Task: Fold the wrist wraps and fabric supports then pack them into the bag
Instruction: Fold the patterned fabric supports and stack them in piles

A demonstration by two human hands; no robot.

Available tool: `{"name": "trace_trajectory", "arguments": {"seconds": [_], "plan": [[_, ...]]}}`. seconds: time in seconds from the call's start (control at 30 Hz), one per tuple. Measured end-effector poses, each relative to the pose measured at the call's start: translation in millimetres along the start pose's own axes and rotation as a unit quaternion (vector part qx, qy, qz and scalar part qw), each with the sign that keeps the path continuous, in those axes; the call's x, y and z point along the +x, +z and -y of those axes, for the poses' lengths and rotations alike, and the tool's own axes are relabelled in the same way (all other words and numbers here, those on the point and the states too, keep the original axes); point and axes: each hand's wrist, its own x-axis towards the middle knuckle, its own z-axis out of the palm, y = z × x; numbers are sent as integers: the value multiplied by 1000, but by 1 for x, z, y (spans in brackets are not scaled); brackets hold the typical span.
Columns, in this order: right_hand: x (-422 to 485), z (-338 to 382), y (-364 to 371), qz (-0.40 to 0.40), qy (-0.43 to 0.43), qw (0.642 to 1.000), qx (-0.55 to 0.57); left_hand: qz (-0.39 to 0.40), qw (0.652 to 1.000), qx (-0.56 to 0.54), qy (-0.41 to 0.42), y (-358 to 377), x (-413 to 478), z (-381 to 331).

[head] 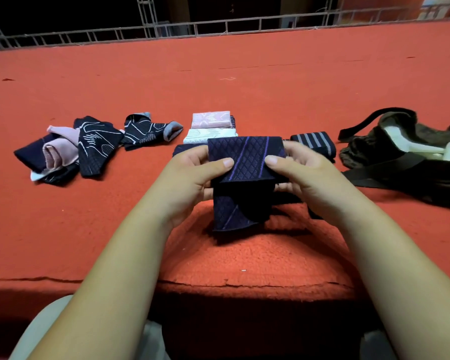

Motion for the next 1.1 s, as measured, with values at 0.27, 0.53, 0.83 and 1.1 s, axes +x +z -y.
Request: {"name": "trace_trajectory", "arguments": {"seconds": [0.27, 0.53, 0.83, 1.1], "plan": [[0, -5, 11, 20, 55, 998, 22, -38, 999, -11, -30, -3, -4, -9], [-3, -5, 20, -1, 32, 997, 66, 47, 997, 43, -41, -20, -9, -9], [-1, -8, 15, 35, 79, 984, 157, 16, 999, -45, -19, -21, -3, -2], [-3, -1, 14, 47, 84, 973, 210, -26, 984, -165, -59, -15, -8, -12]]}}
